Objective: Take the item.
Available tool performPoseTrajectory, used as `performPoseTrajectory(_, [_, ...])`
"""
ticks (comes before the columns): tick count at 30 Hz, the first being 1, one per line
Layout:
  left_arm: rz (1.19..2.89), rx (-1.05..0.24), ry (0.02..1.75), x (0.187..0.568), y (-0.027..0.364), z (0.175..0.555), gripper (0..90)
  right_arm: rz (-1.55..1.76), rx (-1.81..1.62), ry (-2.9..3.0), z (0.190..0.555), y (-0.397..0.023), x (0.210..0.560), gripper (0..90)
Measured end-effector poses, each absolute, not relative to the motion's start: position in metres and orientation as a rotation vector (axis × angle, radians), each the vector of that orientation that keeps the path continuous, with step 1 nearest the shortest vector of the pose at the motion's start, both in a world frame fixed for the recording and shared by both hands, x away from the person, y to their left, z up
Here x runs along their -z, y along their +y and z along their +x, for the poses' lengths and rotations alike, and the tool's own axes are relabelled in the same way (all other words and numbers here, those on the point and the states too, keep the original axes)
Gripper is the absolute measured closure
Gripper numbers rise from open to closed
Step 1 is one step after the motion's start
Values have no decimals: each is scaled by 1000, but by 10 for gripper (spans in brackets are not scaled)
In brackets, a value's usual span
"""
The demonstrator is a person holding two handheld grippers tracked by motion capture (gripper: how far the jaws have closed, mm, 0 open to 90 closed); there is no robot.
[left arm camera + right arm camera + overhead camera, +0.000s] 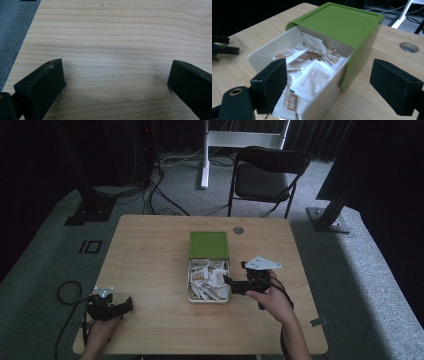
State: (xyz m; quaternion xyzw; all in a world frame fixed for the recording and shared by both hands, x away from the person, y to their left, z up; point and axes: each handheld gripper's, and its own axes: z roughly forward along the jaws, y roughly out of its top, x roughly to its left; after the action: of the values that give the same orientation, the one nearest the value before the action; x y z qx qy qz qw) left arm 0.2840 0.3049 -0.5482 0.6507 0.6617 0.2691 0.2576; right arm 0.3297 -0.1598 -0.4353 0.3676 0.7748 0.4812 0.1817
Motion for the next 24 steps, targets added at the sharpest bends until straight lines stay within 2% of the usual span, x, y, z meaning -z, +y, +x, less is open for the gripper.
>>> performPoseTrajectory(13, [1764,-731,1794,548,305,284,14,1041,-1394,2226,333,-120,437,234])
performPoseTrajectory(24, [1765,-731,1794,548,305,284,14,1205,-1425,2174,341,-90,442,294])
